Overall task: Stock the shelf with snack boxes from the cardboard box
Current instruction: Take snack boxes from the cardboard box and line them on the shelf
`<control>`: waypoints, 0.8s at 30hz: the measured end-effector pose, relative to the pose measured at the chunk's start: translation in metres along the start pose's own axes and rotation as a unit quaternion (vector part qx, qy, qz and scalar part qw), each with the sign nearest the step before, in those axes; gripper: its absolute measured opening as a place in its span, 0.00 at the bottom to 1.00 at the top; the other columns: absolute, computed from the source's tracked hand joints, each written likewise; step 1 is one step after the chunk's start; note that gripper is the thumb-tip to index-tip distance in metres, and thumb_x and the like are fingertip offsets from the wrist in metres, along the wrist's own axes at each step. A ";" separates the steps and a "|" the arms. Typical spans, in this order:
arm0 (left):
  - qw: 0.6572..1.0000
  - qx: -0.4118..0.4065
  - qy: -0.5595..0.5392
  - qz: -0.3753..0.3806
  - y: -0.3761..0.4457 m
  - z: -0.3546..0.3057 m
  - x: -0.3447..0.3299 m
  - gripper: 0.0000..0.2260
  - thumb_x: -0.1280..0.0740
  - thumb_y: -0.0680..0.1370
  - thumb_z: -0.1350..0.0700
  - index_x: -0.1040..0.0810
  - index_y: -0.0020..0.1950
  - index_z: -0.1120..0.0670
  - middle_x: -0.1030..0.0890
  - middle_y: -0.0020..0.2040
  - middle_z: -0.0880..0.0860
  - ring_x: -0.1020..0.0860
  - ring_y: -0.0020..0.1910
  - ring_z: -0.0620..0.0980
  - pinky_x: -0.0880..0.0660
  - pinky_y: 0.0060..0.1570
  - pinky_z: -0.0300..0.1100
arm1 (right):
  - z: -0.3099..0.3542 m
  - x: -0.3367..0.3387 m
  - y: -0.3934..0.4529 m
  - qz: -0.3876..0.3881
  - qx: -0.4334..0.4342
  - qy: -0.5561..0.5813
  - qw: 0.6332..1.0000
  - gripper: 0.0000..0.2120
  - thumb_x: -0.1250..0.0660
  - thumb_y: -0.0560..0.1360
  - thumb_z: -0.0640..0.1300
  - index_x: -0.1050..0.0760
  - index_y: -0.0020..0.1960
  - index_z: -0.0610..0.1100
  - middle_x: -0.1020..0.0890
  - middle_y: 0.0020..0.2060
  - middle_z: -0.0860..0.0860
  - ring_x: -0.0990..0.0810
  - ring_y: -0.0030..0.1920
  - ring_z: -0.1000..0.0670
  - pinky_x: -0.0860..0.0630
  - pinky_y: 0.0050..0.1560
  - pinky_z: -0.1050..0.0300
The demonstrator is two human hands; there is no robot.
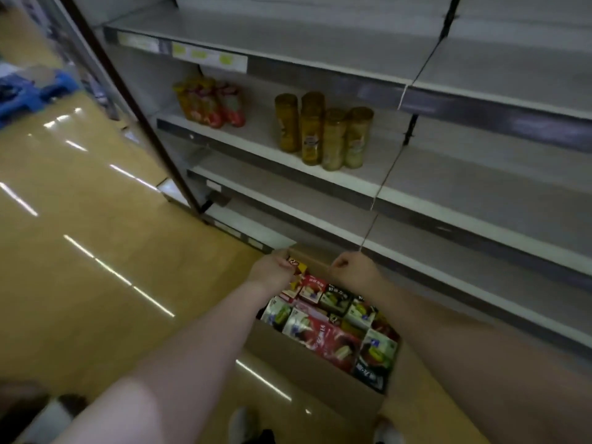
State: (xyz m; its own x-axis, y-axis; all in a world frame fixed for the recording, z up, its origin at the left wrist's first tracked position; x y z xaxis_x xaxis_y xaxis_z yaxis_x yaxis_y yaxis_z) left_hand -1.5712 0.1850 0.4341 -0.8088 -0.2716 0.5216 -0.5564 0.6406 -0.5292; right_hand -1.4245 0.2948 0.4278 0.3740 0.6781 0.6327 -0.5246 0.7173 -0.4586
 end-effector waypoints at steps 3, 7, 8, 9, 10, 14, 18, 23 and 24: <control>0.999 -0.021 0.003 0.049 0.032 0.019 0.014 0.09 0.36 0.76 0.63 0.23 0.37 0.57 0.20 0.39 0.56 0.21 0.39 0.53 0.25 0.40 0.42 | -0.014 -0.028 0.011 -0.035 -0.087 0.019 0.995 0.09 0.38 0.78 0.41 0.23 0.41 0.42 0.22 0.39 0.50 0.24 0.40 0.53 0.29 0.43 0.60; 0.995 -0.024 -0.065 0.066 0.075 0.041 0.021 0.10 0.38 0.78 0.63 0.22 0.40 0.52 0.19 0.39 0.52 0.22 0.35 0.47 0.31 0.29 0.36 | -0.030 -0.075 0.024 -0.043 -0.145 0.011 0.988 0.12 0.39 0.77 0.39 0.20 0.39 0.41 0.16 0.44 0.45 0.19 0.45 0.47 0.27 0.42 0.59; 0.995 -0.028 -0.081 0.058 0.084 0.042 0.022 0.10 0.38 0.79 0.62 0.22 0.41 0.52 0.19 0.39 0.51 0.22 0.35 0.47 0.30 0.29 0.36 | -0.034 -0.082 0.028 -0.041 -0.151 0.005 0.988 0.12 0.39 0.78 0.40 0.19 0.40 0.41 0.16 0.45 0.45 0.18 0.46 0.47 0.26 0.42 0.58; 0.994 -0.034 -0.092 0.057 0.092 0.044 0.021 0.09 0.38 0.80 0.61 0.22 0.43 0.51 0.18 0.39 0.50 0.21 0.36 0.46 0.30 0.30 0.35 | -0.039 -0.088 0.032 -0.042 -0.160 0.006 0.986 0.12 0.40 0.78 0.40 0.19 0.43 0.39 0.16 0.45 0.44 0.18 0.45 0.47 0.26 0.41 0.57; 0.993 -0.038 -0.095 0.062 0.103 0.048 0.016 0.09 0.38 0.80 0.60 0.22 0.44 0.51 0.18 0.40 0.49 0.20 0.37 0.46 0.28 0.32 0.36 | -0.048 -0.097 0.039 -0.049 -0.172 0.018 0.984 0.12 0.40 0.78 0.40 0.19 0.44 0.38 0.16 0.46 0.43 0.18 0.46 0.46 0.25 0.42 0.56; 0.990 -0.042 -0.102 0.091 0.140 0.076 -0.015 0.08 0.36 0.80 0.56 0.21 0.44 0.46 0.16 0.41 0.46 0.18 0.41 0.45 0.23 0.42 0.42 | -0.102 -0.141 0.053 -0.095 -0.247 0.178 0.948 0.11 0.40 0.76 0.40 0.21 0.40 0.41 0.16 0.41 0.41 0.20 0.39 0.46 0.26 0.37 0.56; 0.985 0.023 -0.122 0.117 0.185 0.146 -0.082 0.09 0.37 0.80 0.60 0.23 0.43 0.50 0.17 0.40 0.50 0.20 0.35 0.45 0.26 0.38 0.39 | -0.182 -0.215 0.070 -0.119 -0.310 0.285 0.899 0.14 0.38 0.76 0.42 0.24 0.33 0.44 0.17 0.37 0.40 0.22 0.37 0.45 0.25 0.41 0.49; 0.987 0.026 -0.048 0.154 0.230 0.228 -0.152 0.07 0.36 0.80 0.58 0.22 0.44 0.48 0.18 0.48 0.49 0.20 0.45 0.47 0.24 0.48 0.43 | -0.249 -0.283 0.112 -0.110 -0.337 0.260 0.898 0.12 0.43 0.79 0.41 0.24 0.42 0.43 0.18 0.36 0.47 0.20 0.36 0.50 0.21 0.37 0.57; 0.987 0.013 -0.012 0.159 0.238 0.238 -0.160 0.06 0.35 0.79 0.57 0.22 0.46 0.47 0.19 0.50 0.48 0.21 0.48 0.46 0.23 0.52 0.45 | -0.258 -0.290 0.123 -0.104 -0.325 0.239 0.909 0.12 0.44 0.79 0.41 0.23 0.45 0.42 0.17 0.39 0.47 0.18 0.39 0.48 0.20 0.41 0.54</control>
State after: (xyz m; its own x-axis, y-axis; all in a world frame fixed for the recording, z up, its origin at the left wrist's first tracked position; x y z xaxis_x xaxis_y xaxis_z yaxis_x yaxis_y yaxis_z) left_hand -1.6191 0.2099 0.0658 -0.9478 -0.0769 0.3095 -0.2773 0.6781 -0.6807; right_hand -1.4005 0.2277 0.0264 0.7844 0.3981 0.4756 0.1001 0.6754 -0.7306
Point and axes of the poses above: each hand's wrist, its own y-axis towards the middle knuckle, its own x-axis out of the back of the hand, z = x × y, the point moved 7 cm from there along y, towards the middle knuckle
